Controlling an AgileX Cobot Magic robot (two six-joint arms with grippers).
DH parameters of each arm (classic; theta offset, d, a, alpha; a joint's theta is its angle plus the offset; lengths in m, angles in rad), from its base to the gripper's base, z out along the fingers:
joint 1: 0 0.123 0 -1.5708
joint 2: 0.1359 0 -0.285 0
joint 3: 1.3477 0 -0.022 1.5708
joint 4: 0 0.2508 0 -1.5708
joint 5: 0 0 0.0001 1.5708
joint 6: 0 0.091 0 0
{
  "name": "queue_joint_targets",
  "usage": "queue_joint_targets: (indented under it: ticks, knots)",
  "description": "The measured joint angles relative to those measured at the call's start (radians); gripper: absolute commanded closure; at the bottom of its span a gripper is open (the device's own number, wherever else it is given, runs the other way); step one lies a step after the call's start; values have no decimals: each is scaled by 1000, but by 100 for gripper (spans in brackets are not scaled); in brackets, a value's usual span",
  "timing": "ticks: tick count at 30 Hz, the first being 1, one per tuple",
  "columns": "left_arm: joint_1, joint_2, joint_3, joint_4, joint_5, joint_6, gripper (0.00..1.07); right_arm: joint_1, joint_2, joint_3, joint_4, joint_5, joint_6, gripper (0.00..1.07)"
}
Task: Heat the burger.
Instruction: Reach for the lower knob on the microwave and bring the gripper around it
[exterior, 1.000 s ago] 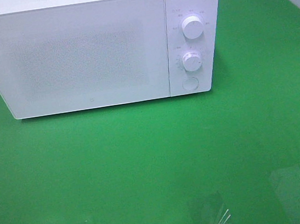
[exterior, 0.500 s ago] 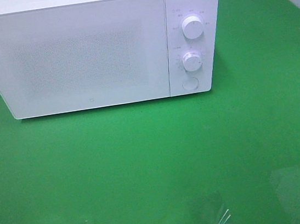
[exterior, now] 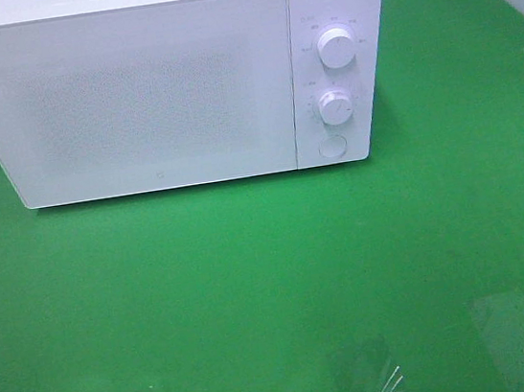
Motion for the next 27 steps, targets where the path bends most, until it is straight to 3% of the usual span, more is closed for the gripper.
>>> queue_joint_targets:
  ticks: [6, 27]
  knots:
    - [39, 0, 0, 0, 0, 0, 41, 0, 0, 0, 0, 0, 0, 33]
    - [39, 0, 0, 0, 0, 0, 41, 0, 0, 0, 0, 0, 0, 33]
